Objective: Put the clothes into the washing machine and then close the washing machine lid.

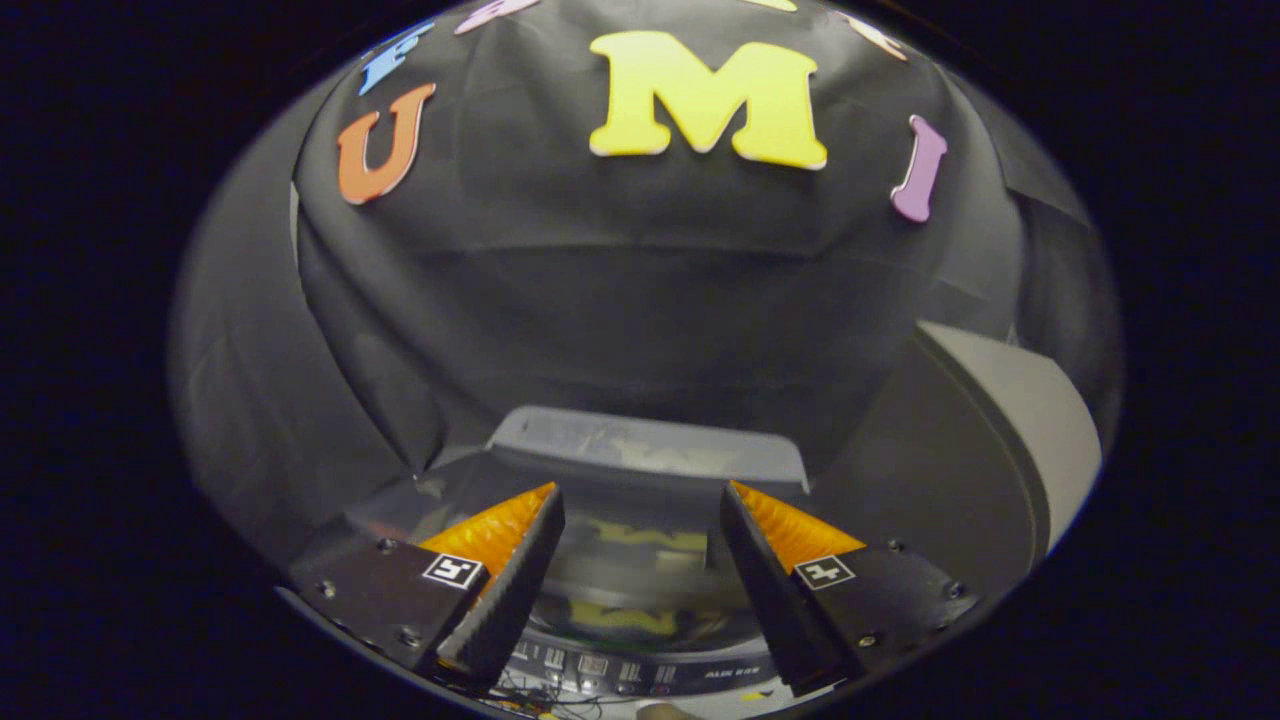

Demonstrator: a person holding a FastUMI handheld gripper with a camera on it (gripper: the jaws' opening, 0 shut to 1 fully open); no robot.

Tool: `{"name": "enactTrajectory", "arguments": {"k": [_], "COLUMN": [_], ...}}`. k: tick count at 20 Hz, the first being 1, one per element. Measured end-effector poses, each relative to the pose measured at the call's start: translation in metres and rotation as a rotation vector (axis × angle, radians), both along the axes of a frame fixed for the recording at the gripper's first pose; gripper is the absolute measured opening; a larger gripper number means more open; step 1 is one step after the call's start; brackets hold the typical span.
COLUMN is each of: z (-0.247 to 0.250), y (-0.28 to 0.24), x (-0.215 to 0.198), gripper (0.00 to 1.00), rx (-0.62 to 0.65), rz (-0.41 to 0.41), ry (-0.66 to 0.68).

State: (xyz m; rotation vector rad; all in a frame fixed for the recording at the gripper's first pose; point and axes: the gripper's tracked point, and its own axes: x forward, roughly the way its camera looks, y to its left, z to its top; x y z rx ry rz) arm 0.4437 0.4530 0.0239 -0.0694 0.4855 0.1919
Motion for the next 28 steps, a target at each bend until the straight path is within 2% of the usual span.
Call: {"name": "enactTrajectory", "arguments": {"k": [3,6,12,15,20,23,28], "z": [-0.024,-0.028,0.001,0.028,0.080,0.111,0.139], "y": [-0.009,-0.016,-0.027,-0.034,-0.065,-0.104,-0.202], "x": [-0.014,-0.018,-0.030,-0.049,-0.103,-0.143,-0.216], "gripper": [0.98,0.98,0.98,0.98,0.98,0.98,0.98], "rx": [-0.009,-0.002,0.024,0.036,0.073,0.106,0.154], "rz": [-0.014,-0.026,-0.029,-0.014,0.027,0.039,-0.026], "ry": [0.059,0.069,0.013,-0.049,-0.208,-0.319,-0.475]}}
